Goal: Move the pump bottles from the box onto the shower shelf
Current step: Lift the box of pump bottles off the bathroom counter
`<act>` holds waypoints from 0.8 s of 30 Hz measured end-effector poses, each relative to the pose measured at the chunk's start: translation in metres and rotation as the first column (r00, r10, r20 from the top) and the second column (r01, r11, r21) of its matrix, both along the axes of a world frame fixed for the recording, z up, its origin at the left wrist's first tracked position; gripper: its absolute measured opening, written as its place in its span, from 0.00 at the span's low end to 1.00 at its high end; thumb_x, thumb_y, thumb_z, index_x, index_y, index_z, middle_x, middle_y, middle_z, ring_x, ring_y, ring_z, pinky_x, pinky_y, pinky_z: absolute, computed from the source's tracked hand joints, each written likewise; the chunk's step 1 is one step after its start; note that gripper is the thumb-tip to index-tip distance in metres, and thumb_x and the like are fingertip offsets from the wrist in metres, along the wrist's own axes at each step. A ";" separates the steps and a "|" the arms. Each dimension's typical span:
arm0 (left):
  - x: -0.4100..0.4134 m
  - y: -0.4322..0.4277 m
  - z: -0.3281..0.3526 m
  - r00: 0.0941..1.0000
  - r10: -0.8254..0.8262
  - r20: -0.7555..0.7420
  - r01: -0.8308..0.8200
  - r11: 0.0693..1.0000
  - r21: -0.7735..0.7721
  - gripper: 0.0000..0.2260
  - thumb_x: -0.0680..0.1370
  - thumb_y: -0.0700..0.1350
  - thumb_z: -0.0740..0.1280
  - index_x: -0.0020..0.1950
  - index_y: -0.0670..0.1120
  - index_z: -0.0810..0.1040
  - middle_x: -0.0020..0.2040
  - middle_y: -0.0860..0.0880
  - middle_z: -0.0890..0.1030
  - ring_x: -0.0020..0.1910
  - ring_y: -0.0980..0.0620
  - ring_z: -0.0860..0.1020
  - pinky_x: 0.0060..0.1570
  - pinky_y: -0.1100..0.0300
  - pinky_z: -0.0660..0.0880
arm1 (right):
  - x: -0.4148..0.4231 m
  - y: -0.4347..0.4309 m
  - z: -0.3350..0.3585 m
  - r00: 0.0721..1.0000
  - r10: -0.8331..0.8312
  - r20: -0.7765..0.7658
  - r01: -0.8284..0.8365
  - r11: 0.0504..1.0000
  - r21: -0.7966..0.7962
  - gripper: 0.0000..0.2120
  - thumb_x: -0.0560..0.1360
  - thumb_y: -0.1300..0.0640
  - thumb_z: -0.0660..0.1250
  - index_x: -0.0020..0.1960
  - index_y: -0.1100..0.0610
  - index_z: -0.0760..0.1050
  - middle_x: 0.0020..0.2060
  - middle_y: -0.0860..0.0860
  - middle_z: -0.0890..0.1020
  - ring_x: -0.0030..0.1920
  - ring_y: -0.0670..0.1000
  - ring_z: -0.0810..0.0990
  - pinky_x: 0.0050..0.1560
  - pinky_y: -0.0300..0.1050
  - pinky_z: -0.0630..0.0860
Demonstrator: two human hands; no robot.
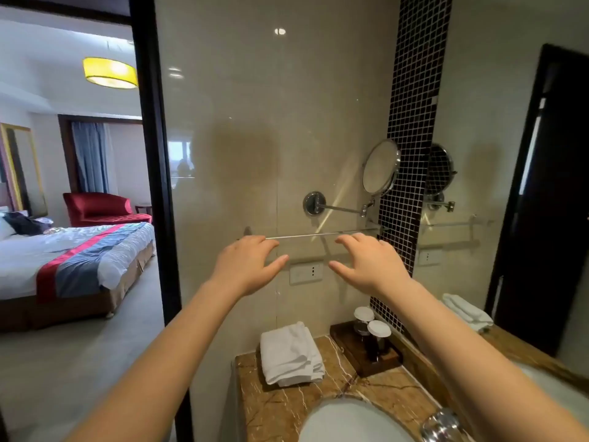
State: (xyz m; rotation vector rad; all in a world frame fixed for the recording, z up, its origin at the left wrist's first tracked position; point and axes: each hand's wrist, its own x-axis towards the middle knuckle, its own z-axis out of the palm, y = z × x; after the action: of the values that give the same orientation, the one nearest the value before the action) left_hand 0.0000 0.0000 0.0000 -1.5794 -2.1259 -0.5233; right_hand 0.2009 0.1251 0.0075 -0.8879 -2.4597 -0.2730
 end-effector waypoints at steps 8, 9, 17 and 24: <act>0.001 0.025 0.003 0.985 -0.152 -0.078 0.154 0.988 0.025 0.23 0.76 0.63 0.52 0.64 0.54 0.73 0.63 0.52 0.77 0.63 0.51 0.73 0.55 0.53 0.72 | 0.029 -0.003 -0.004 0.980 -0.194 0.037 0.194 0.981 0.003 0.29 0.73 0.35 0.55 0.68 0.49 0.66 0.62 0.50 0.76 0.61 0.52 0.75 0.61 0.55 0.72; 0.004 0.031 0.004 0.978 -0.189 -0.084 0.192 0.981 0.033 0.24 0.76 0.63 0.51 0.64 0.54 0.73 0.63 0.52 0.77 0.63 0.51 0.73 0.54 0.54 0.71 | 0.033 -0.005 -0.003 0.972 -0.230 0.041 0.230 0.973 0.006 0.29 0.72 0.35 0.55 0.68 0.49 0.66 0.61 0.50 0.76 0.60 0.52 0.75 0.61 0.55 0.72; 0.043 0.068 0.003 0.874 -0.477 -0.092 0.479 0.878 -0.006 0.26 0.75 0.64 0.49 0.66 0.53 0.72 0.64 0.52 0.76 0.64 0.51 0.72 0.56 0.51 0.73 | 0.082 -0.046 -0.003 0.842 -0.537 0.054 0.538 0.843 -0.018 0.28 0.73 0.36 0.56 0.67 0.49 0.67 0.61 0.51 0.76 0.61 0.54 0.75 0.60 0.55 0.72; 0.110 0.081 -0.015 0.685 -0.725 -0.068 0.726 0.688 -0.024 0.28 0.75 0.65 0.49 0.67 0.52 0.71 0.65 0.51 0.76 0.64 0.51 0.73 0.56 0.51 0.74 | 0.147 -0.109 -0.007 0.639 -0.763 0.095 0.768 0.639 -0.035 0.27 0.73 0.36 0.56 0.66 0.49 0.67 0.61 0.52 0.76 0.60 0.55 0.75 0.56 0.54 0.72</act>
State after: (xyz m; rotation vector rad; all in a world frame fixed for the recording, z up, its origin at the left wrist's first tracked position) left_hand 0.1095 0.0811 -0.0152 -2.3884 -1.3502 -0.6915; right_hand 0.3482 0.0161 0.0003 -1.9733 -1.9991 -0.5104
